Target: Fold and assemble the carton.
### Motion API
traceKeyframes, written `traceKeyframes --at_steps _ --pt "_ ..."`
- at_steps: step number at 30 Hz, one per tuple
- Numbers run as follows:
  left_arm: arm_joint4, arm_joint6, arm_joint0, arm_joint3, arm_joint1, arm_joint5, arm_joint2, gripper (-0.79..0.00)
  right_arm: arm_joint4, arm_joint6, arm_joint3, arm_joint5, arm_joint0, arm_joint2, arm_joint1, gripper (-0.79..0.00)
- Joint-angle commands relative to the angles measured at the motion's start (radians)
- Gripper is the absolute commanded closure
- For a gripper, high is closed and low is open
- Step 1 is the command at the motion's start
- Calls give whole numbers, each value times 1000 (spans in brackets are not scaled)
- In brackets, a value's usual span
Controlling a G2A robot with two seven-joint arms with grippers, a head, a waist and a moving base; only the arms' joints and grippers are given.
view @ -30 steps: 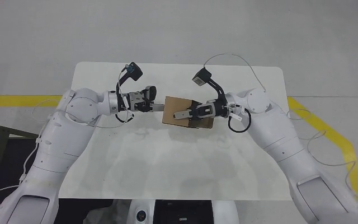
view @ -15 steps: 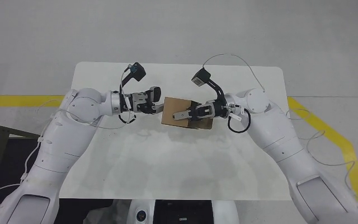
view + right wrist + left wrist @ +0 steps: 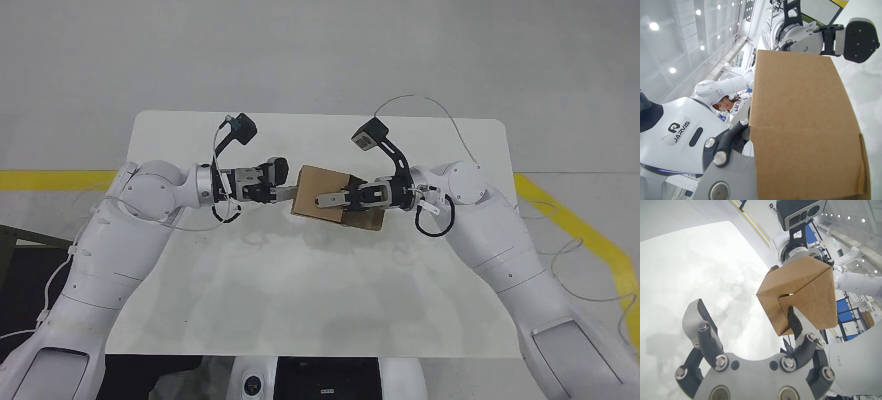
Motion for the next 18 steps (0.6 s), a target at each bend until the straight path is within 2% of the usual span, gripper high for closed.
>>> traceKeyframes --at_steps 1,18 --pt "-12 1 0 5 1 0 -3 -785 13 1 -5 1 -7 4 1 0" --pt "-108 -8 19 9 1 12 -3 -785 30 7 -61 7 -24 18 14 0"
